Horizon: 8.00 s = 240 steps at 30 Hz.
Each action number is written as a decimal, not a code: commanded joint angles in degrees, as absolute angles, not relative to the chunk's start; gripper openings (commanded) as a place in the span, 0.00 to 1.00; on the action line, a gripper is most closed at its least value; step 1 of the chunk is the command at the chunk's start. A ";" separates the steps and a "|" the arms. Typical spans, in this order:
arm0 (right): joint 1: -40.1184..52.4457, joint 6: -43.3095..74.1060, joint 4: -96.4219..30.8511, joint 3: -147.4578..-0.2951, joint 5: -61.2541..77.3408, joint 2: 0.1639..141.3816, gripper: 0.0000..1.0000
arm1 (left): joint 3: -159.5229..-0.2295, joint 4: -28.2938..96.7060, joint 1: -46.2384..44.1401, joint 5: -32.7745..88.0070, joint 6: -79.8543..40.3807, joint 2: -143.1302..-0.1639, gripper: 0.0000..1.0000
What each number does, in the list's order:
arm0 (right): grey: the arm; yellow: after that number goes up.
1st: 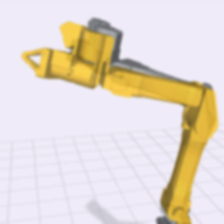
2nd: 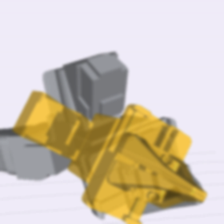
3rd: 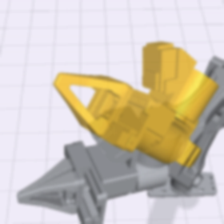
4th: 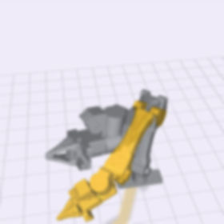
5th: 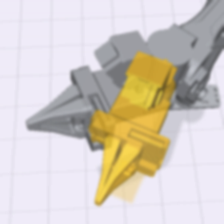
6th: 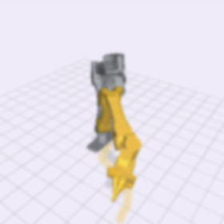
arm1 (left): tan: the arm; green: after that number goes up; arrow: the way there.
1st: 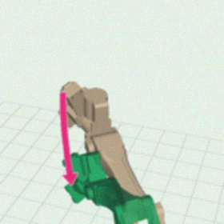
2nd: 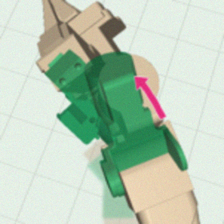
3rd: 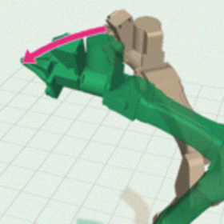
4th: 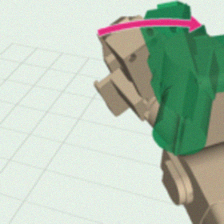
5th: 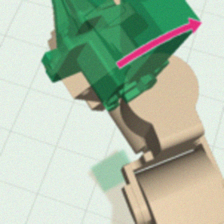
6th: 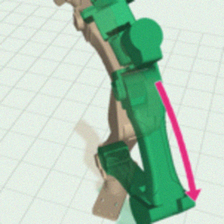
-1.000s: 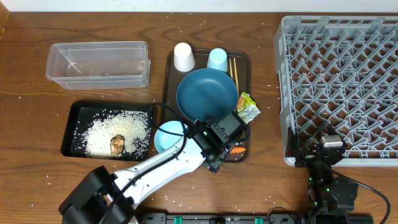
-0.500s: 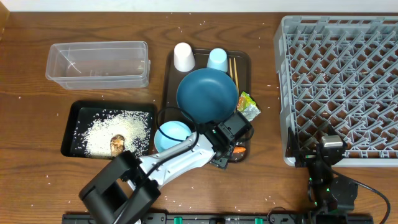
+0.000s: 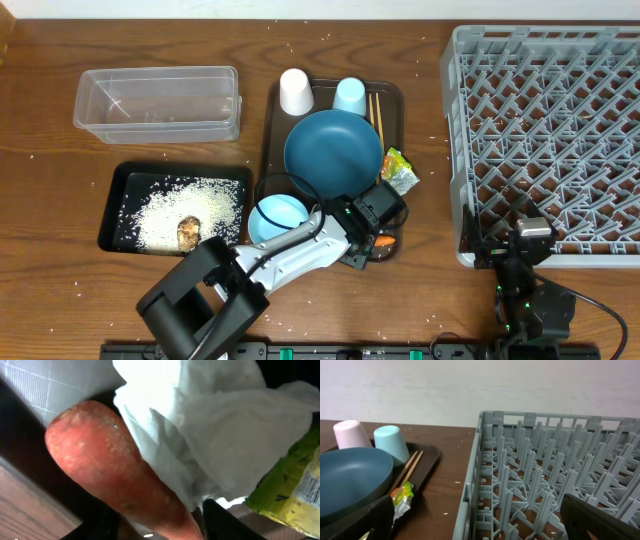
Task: Sort waste into correct bins and load items into the dishwasher rack
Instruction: 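Close the left gripper around the orange carrot beside the tissue, then lift the carrot up off the brown tray with the left gripper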
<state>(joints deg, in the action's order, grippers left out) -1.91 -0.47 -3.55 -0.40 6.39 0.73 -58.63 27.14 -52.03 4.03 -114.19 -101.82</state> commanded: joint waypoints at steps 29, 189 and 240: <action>-1.06 -0.49 -3.70 -0.32 6.24 0.60 0.99 | -58.83 29.82 -52.49 1.85 -109.97 -102.67 0.37; -1.06 -0.49 -3.70 -0.32 6.24 0.60 0.99 | -58.81 38.33 -49.84 -5.39 -88.14 -89.60 0.27; -1.06 -0.49 -3.70 -0.32 6.24 0.60 0.99 | -58.83 33.80 -50.76 0.67 -87.48 -101.97 0.29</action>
